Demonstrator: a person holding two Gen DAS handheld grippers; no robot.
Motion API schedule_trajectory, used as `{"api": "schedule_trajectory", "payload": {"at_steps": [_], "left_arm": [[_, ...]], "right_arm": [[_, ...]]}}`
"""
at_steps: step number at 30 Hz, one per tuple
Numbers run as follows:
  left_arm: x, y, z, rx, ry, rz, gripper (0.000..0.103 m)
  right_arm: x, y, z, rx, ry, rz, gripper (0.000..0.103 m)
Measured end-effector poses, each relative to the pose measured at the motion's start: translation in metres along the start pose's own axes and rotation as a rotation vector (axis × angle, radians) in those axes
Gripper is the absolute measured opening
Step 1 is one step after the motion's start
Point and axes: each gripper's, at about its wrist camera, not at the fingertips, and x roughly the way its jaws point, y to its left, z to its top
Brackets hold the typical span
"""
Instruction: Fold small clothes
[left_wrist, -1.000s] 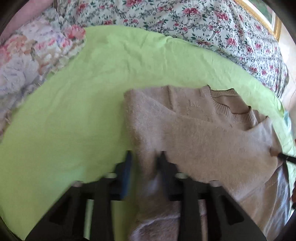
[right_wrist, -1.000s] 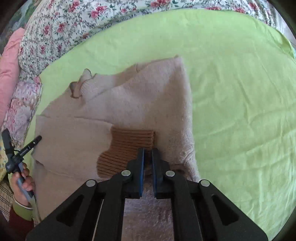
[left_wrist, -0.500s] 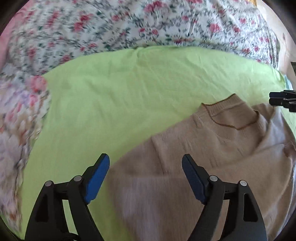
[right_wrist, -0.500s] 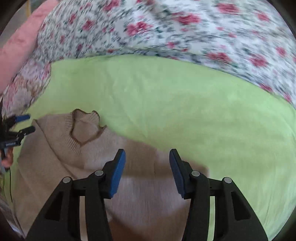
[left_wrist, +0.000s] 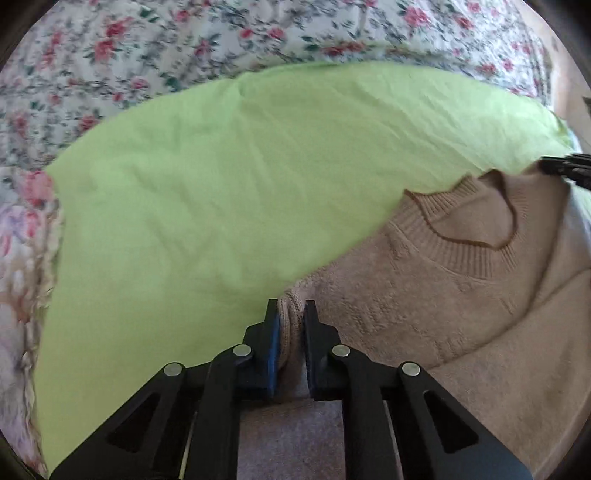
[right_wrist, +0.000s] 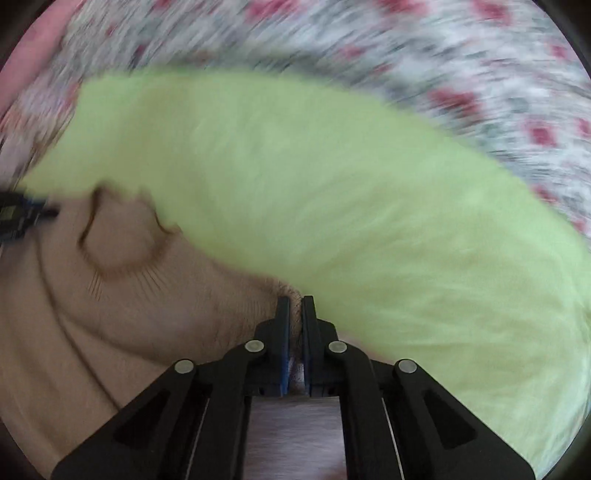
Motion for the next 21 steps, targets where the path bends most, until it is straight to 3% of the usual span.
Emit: {"api": "schedule_trajectory", "payload": {"at_steps": [3, 6, 10, 13, 15, 21], "left_arm": [[0.011, -0.007, -0.001, -0.024, 0.010, 0.072, 0.010], [0.005, -0.014, 0.004, -0.032, 0.002, 0.102, 0.016], [-0.019, -0.006, 0.005, -0.082, 0.010, 0.085, 0.028], [-0.052, 0.001, -0.007, -0.137, -0.018, 0.070, 0.044], [-0.081, 0.003, -0.029, -0.165, -0.035, 0.048, 0.048], [-0.142, -0.008, -0.097, -0.248, -0.028, -0.011, 0.059]], "right_arm": [[0.022, -0.013, -0.011, 0.085, 0.072, -0.002, 0.006], [0.023, -0.010, -0.012, 0.100, 0.055, 0.002, 0.008], [-0.012, -0.012, -0.008, 0.158, 0.017, 0.056, 0.027], [-0.055, -0.014, -0.017, 0.206, -0.049, 0.116, 0.053], [-0.085, -0.017, -0.031, 0.241, -0.087, 0.154, 0.054], [-0.139, -0.006, -0.097, 0.304, -0.092, 0.207, 0.054]]}}
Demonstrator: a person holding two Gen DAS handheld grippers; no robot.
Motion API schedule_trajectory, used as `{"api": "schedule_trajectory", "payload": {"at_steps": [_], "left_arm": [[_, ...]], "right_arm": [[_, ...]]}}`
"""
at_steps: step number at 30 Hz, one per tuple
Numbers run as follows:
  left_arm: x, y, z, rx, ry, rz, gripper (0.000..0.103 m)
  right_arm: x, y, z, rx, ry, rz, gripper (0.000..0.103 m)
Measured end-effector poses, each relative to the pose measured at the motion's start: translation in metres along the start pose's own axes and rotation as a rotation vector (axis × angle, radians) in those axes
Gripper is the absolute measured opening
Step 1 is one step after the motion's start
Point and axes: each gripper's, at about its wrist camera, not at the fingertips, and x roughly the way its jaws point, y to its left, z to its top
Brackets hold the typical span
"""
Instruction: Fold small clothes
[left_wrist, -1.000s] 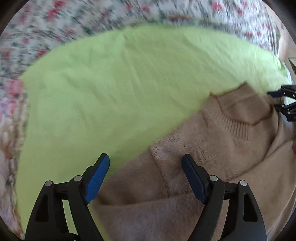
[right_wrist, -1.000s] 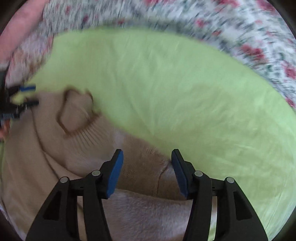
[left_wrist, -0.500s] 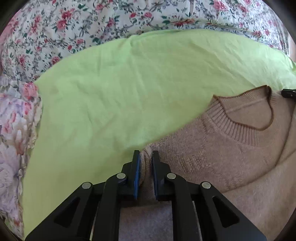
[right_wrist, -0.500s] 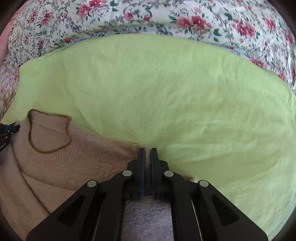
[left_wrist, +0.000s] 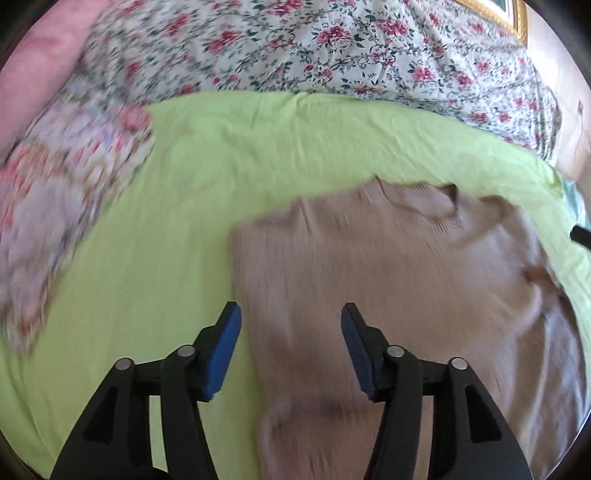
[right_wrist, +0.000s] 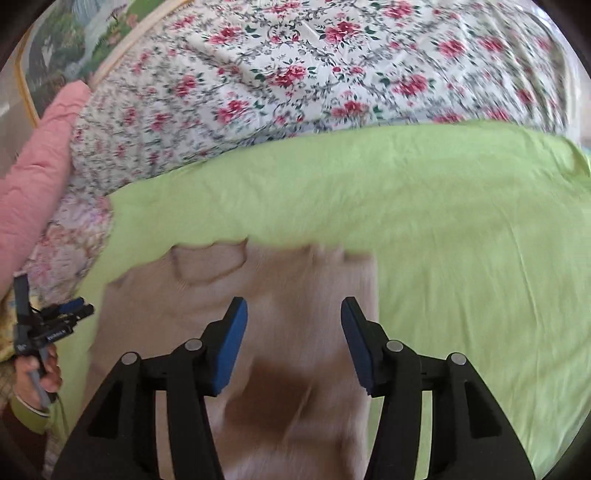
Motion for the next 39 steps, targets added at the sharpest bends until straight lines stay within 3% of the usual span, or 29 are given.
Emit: {"api": "schedule_trajectory", "payload": {"at_steps": [13, 23, 25, 30, 33, 35, 39], "left_arm": [[-0.077, 0.010, -0.140, -0.139, 0.090, -0.089, 0.065], [-0.103, -0.003, -0.210, -0.207, 0.189, -0.208, 0.073], [-0.102, -0.017, -0.220, -0.189, 0.221, -0.187, 0.078], [-0.101, -0.040, -0.247, -0.101, 0.243, -0.086, 0.078], [-0.112, -0.039, -0.260, -0.064, 0.228, -0.086, 0.070], [-0.121, -0.034, -0.270, -0.052, 0.212, -0.122, 0.054], [-0.130, -0.019, -0.287, -0.080, 0.195, -0.262, 0.053]], "right_arm": [[-0.087, 0.014, -0.141, 0.122, -0.003, 0.028, 0.059], [-0.118, 0.026, -0.193, 0.161, -0.022, 0.045, 0.061], [-0.122, 0.031, -0.200, 0.162, -0.026, 0.058, 0.061], [-0.136, 0.040, -0.212, 0.150, -0.050, 0.079, 0.061], [-0.151, 0.041, -0.219, 0.141, -0.073, 0.074, 0.063], [-0.160, 0.039, -0.226, 0.141, -0.081, 0.065, 0.067], [-0.170, 0.033, -0.241, 0.144, -0.078, 0.067, 0.068]]}}
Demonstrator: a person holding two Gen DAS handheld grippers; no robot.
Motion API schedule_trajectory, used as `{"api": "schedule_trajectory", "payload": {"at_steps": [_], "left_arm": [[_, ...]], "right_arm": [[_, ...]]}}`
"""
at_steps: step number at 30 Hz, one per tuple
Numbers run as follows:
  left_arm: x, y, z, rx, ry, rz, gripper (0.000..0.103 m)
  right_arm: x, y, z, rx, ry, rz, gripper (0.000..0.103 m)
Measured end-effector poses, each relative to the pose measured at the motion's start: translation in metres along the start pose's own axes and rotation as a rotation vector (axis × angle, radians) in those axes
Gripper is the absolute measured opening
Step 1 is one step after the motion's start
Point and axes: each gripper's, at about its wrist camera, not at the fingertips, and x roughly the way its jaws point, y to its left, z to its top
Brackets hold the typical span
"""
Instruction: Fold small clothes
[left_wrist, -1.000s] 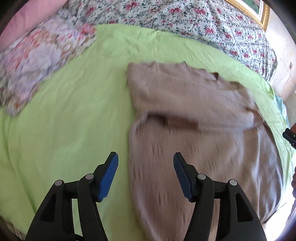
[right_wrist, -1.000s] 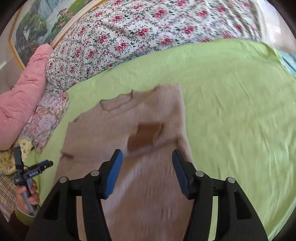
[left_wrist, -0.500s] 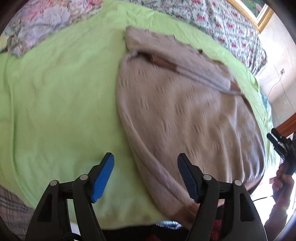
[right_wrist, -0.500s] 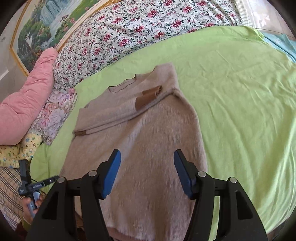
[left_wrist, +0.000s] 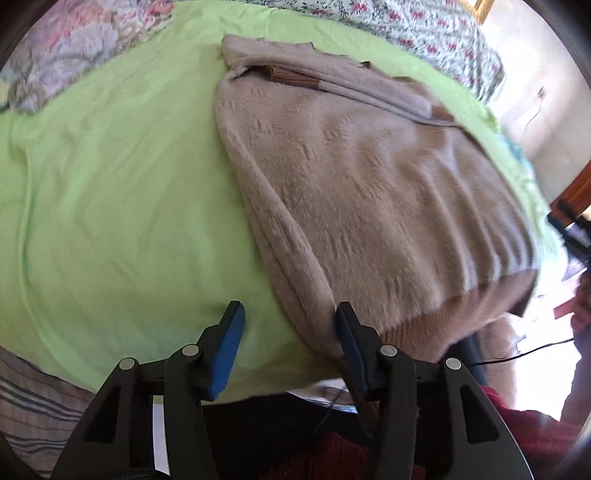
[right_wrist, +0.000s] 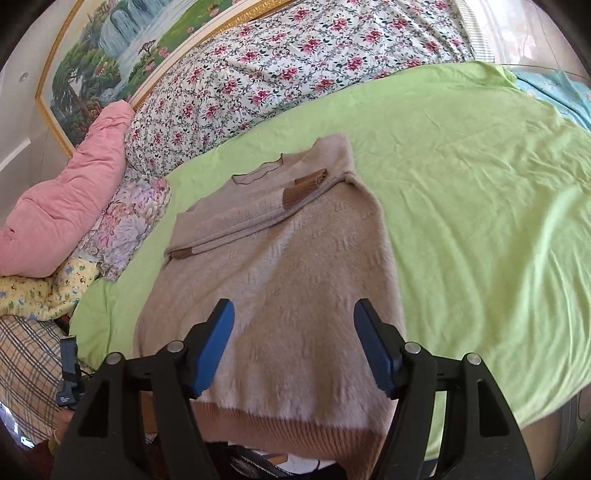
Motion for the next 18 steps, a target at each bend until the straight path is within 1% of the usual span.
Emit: {"api": "schedule_trajectory", "payload": {"at_steps": [3, 4, 5, 7, 8, 9, 10, 11, 12, 13, 14, 16, 18], "left_arm": [[0.001, 0.008, -0.001, -0.045, 0.024, -0.098, 0.066], [0.002, 0.008, -0.001, -0.055, 0.034, -0.127, 0.073], [0.002, 0.008, 0.000, -0.057, 0.044, -0.142, 0.077], [0.008, -0.004, 0.000, -0.040, 0.068, -0.137, 0.079], [0.012, -0.009, -0.001, -0.028, 0.075, -0.124, 0.078], [0.015, -0.014, 0.000, -0.004, 0.079, -0.095, 0.078], [0.017, -0.021, -0.001, 0.027, 0.075, -0.055, 0.072], [0.018, -0.024, -0.002, 0.055, 0.069, -0.026, 0.058], [0.019, -0.026, -0.003, 0.083, 0.063, -0.003, 0.048], [0.017, -0.026, -0.004, 0.102, 0.059, 0.002, 0.024], [0.015, -0.022, -0.006, 0.102, 0.059, -0.012, 0.014], [0.011, -0.014, -0.008, 0.086, 0.045, -0.053, 0.013], [0.009, -0.009, -0.010, 0.086, 0.043, -0.077, 0.013]], "right_arm": [[-0.003, -0.003, -0.008, -0.007, 0.014, -0.001, 0.068], [-0.004, -0.004, -0.010, -0.009, 0.020, 0.000, 0.068], [-0.005, -0.005, -0.012, -0.009, 0.023, -0.001, 0.068], [-0.008, -0.007, -0.017, -0.012, 0.031, -0.006, 0.068], [-0.008, -0.009, -0.018, -0.011, 0.033, -0.009, 0.068], [-0.009, -0.010, -0.020, -0.008, 0.035, -0.011, 0.068], [-0.010, -0.013, -0.021, -0.001, 0.040, -0.015, 0.068], [-0.011, -0.014, -0.022, 0.002, 0.043, -0.017, 0.068], [-0.013, -0.017, -0.024, 0.003, 0.048, -0.021, 0.068], [-0.015, -0.019, -0.026, 0.001, 0.051, -0.024, 0.068], [-0.018, -0.021, -0.028, -0.003, 0.054, -0.027, 0.068], [-0.025, -0.028, -0.036, -0.018, 0.073, -0.026, 0.068], [-0.027, -0.035, -0.042, -0.022, 0.098, -0.031, 0.068]]}}
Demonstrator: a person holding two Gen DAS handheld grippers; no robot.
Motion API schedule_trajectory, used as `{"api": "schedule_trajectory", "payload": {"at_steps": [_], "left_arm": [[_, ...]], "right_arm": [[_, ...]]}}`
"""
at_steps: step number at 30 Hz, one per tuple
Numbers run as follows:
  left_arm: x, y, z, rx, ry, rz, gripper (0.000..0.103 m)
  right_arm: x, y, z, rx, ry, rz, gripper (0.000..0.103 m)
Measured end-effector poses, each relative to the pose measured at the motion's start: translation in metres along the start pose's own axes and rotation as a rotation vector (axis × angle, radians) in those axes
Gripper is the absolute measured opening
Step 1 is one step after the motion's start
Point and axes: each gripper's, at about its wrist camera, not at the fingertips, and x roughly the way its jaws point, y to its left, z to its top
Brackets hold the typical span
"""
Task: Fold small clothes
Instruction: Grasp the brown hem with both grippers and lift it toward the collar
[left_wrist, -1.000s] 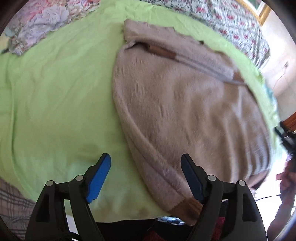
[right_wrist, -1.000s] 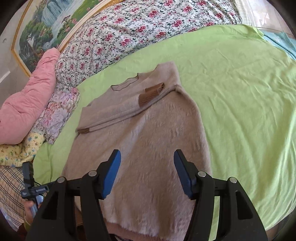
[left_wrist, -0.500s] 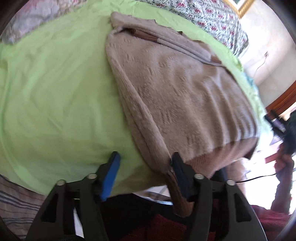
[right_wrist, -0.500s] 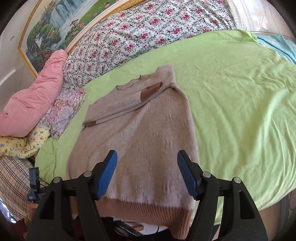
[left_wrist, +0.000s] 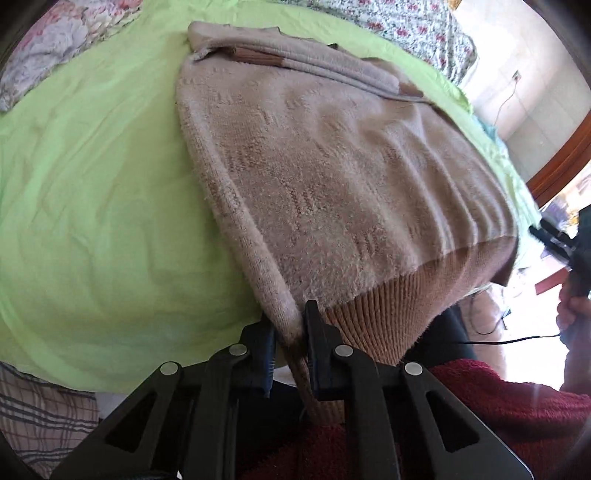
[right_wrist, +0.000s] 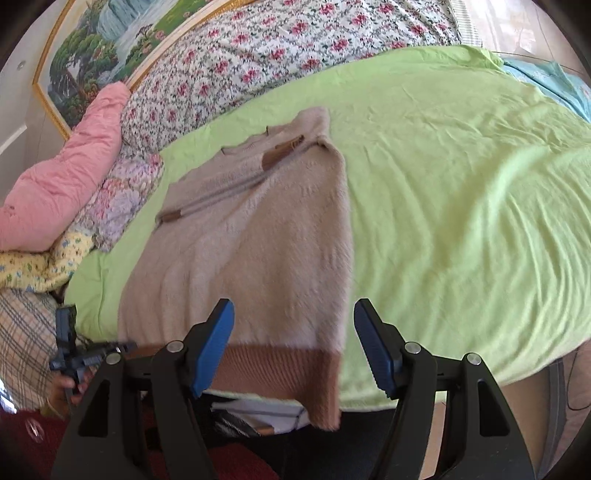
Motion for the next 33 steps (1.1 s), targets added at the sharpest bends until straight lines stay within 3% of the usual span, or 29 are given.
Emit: {"api": "schedule_trajectory", "payload": {"at_steps": [4, 7, 10, 14, 16, 17, 18, 19, 21, 25, 29, 33], "left_arm": [[0.007, 0.000, -0.006, -0.004, 0.053, -0.064, 0.029], [0.017, -0.009, -0.011, 0.037, 0.104, -0.083, 0.029], [0.025, -0.016, -0.013, 0.077, 0.103, -0.069, 0.027], [0.028, -0.013, -0.011, 0.056, 0.078, -0.093, 0.011], [0.025, -0.011, -0.013, 0.054, 0.053, -0.111, 0.008], [0.022, -0.011, -0.014, 0.054, 0.037, -0.120, 0.007], [0.019, -0.011, -0.014, 0.056, 0.027, -0.126, 0.007], [0.014, -0.012, -0.015, 0.062, 0.010, -0.136, 0.007], [-0.005, -0.012, -0.017, 0.073, -0.051, -0.182, 0.006], [-0.033, 0.000, -0.018, 0.046, -0.134, -0.283, 0.006], [-0.050, 0.010, -0.006, -0.021, -0.205, -0.345, 0.006], [-0.071, 0.009, 0.009, -0.008, -0.288, -0.353, 0.006]], "right_arm": [[0.007, -0.016, -0.016, 0.017, 0.072, 0.034, 0.068], [0.021, -0.022, -0.024, 0.026, 0.117, 0.072, 0.068], [0.035, -0.021, -0.027, 0.012, 0.129, 0.131, 0.068], [0.044, -0.016, -0.029, -0.036, 0.139, 0.159, 0.067], [0.045, -0.019, -0.033, -0.036, 0.156, 0.168, 0.050], [0.047, -0.021, -0.035, -0.020, 0.174, 0.183, 0.017], [0.051, -0.026, -0.037, 0.006, 0.197, 0.195, 0.007], [0.051, -0.028, -0.039, 0.009, 0.196, 0.205, 0.007], [0.040, -0.026, -0.037, 0.022, 0.163, 0.271, 0.007], [-0.001, -0.035, -0.023, 0.100, -0.025, 0.486, 0.007], [-0.005, -0.040, -0.012, 0.151, -0.076, 0.560, 0.007], [-0.008, -0.026, 0.007, 0.131, -0.142, 0.596, 0.007]]}}
